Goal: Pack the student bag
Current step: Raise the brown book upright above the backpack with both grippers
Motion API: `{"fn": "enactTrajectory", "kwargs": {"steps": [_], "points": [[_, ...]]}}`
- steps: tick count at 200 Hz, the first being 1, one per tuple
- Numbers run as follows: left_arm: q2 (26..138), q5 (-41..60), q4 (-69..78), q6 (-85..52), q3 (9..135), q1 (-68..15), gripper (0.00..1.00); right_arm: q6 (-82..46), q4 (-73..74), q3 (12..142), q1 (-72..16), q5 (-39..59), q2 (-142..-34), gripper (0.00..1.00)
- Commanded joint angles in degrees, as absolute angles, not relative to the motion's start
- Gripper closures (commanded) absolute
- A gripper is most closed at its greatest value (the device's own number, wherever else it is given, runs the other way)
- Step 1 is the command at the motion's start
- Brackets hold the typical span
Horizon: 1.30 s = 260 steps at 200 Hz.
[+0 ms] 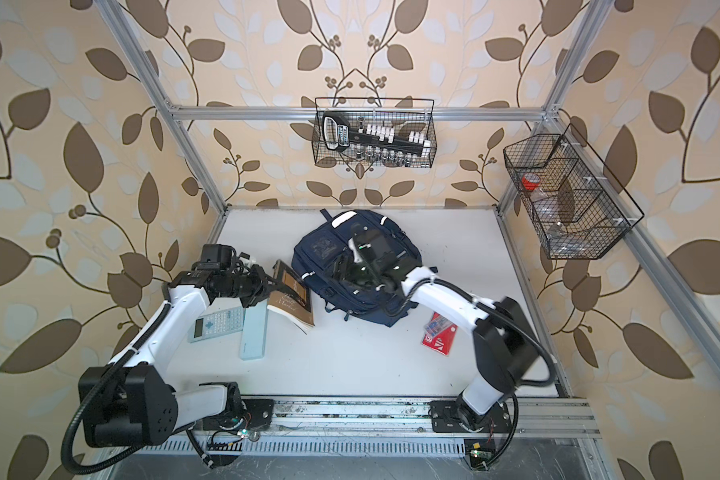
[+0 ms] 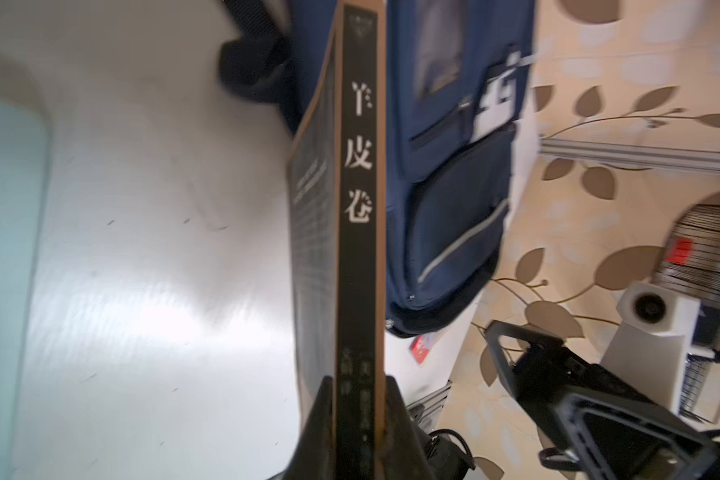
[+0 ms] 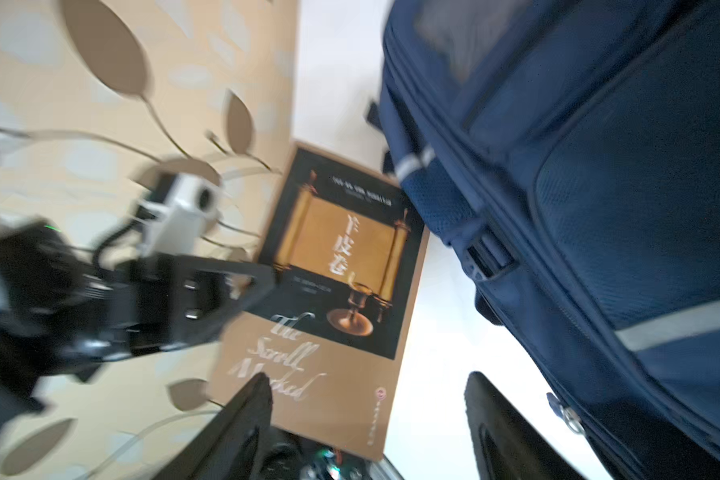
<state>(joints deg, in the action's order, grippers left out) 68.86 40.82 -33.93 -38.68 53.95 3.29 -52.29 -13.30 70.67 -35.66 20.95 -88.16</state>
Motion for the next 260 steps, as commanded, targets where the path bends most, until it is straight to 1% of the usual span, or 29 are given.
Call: {"fn": "enactTrajectory", "kwargs": {"steps": [1, 7, 22, 42, 61, 72, 91, 95, 105, 143, 155, 175, 188, 215, 260], "points": [[63.47, 51.06, -16.59, -48.41, 57.74, 2.09, 1.0, -47.52, -18.23, 68.2, -31.92, 24.81, -82.29, 0.11], [62.78, 51.8, -12.97, -50.74, 57.74, 1.62, 1.0, -47.46, -18.2, 68.33, -30.7, 27.91, -81.15, 0.09], [61.39, 52.79, -5.08, -54.64, 57.49, -0.14, 1.0, -48.23, -16.5, 68.36, -28.89, 34.99, -78.98, 0.07], [60.41, 53.07, 3.87, -59.85, 56.96, -3.68, 1.0, -51.43, -12.11, 68.21, -28.41, 41.37, -76.89, 0.05], [60.38, 53.61, 17.01, -67.16, 55.43, -7.42, 1.0, -54.32, -10.07, 68.21, -28.22, 44.21, -75.71, 0.05], [60.16, 53.33, 23.37, -69.23, 55.0, -9.4, 1.0, -54.49, -9.75, 68.19, -27.97, 44.96, -74.84, 0.05], [60.41, 53.32, 22.28, -66.18, 57.51, -12.57, 1.0, -54.25, -10.02, 67.52, -26.52, 46.29, -73.25, 0.03], [60.61, 53.51, 21.78, -65.48, 58.2, -13.17, 1.0, -54.31, -10.11, 67.24, -26.27, 46.32, -72.99, 0.01], [61.18, 53.98, 21.32, -64.44, 59.32, -14.65, 1.0, -54.1, -10.14, 66.39, -25.97, 46.23, -72.22, 0.0], [62.83, 55.61, 28.54, -67.99, 61.06, -18.08, 1.0, -50.98, -8.13, 63.43, -25.43, 44.88, -70.4, 0.0], [63.01, 55.88, 32.03, -70.2, 61.5, -18.36, 1.0, -53.16, -1.99, 60.7, -24.13, 47.76, -69.66, 0.0], [63.66, 56.29, 36.65, -74.01, 62.99, -18.87, 1.0, -62.64, 17.65, 54.79, -23.29, 54.98, -68.92, 0.01], [64.06, 56.75, 39.18, -75.62, 64.18, -19.31, 1.0, -65.69, 26.71, 53.05, -23.31, 56.83, -68.09, 0.01], [63.98, 56.95, 40.97, -76.49, 65.13, -20.03, 1.0, -66.46, 33.69, 54.3, -23.68, 59.07, -66.75, 0.01], [64.34, 56.8, 42.04, -77.08, 64.01, -20.39, 1.0, -65.04, 34.06, 58.14, -24.52, 60.3, -65.97, 0.03]]}}
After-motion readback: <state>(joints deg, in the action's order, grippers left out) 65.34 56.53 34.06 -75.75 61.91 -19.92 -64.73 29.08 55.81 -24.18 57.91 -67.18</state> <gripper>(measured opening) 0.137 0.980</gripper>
